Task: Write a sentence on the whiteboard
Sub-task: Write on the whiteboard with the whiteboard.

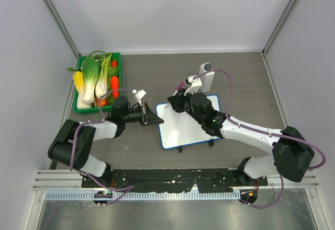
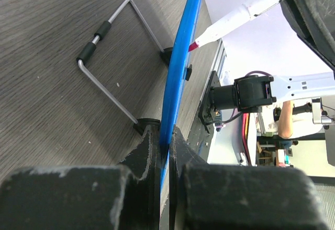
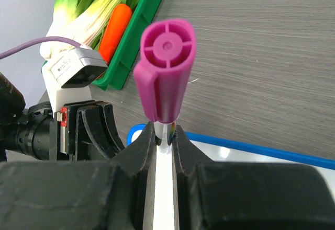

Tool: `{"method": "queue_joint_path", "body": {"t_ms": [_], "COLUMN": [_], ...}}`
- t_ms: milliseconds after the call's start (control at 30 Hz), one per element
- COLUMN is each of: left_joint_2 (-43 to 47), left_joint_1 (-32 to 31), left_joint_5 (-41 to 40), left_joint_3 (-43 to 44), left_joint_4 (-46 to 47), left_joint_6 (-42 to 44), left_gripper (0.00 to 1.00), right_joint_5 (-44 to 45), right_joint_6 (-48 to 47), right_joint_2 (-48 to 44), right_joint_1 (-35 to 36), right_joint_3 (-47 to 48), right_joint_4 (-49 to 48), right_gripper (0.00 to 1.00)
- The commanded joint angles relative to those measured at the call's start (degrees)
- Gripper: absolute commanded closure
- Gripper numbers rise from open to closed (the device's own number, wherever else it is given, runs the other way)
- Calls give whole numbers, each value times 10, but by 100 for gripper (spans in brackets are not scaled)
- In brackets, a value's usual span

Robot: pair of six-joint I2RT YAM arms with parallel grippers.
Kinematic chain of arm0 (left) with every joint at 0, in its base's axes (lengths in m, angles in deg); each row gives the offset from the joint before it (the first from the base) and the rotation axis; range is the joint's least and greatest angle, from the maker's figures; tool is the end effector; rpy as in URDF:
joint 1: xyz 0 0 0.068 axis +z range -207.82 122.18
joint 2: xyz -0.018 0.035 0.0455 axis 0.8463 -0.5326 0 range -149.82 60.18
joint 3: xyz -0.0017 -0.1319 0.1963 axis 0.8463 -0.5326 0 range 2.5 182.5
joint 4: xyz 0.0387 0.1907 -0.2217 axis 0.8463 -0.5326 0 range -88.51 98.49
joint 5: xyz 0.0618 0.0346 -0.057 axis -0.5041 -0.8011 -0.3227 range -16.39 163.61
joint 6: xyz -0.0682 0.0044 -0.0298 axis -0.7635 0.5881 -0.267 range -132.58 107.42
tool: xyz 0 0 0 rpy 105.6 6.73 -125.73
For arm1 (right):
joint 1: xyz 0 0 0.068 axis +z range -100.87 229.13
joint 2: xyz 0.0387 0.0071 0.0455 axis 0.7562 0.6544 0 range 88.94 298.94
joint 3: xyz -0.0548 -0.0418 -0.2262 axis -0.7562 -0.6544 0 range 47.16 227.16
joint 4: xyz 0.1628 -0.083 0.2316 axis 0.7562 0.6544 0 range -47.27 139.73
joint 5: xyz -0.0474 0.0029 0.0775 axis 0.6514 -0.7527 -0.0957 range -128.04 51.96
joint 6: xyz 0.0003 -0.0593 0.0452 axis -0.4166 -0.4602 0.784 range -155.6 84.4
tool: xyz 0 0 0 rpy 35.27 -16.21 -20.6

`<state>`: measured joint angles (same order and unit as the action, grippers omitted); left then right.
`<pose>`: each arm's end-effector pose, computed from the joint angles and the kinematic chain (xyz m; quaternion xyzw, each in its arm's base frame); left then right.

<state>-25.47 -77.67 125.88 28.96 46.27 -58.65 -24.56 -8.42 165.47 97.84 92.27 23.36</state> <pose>0.2678 -0.1494 0.0879 0.0735 0.7786 -0.5806 0.2264 0.2550 0.2682 0.2102 -0.0717 0.7723 0.3121 0.5486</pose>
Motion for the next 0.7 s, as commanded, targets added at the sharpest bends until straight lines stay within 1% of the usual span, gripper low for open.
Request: {"method": "queue_joint_path", "body": {"t_ms": [0,667], "left_joint_2": [-10,-22], "left_joint_1": [3,3], "left_joint_5": [-21,-16], "left_joint_3": [5,4], "left_joint_4": [-26,-17], "left_joint_6": [12,10], "left_gripper": [100,100], "right_joint_5": [14,-6], "right_joint_6": [5,17], "right_joint_2": [-16,-36], "right_joint_1": [3,8], "right_joint_3": [-17,-70], "right_joint_4": [-15,-7], "right_gripper": [99,98]}}
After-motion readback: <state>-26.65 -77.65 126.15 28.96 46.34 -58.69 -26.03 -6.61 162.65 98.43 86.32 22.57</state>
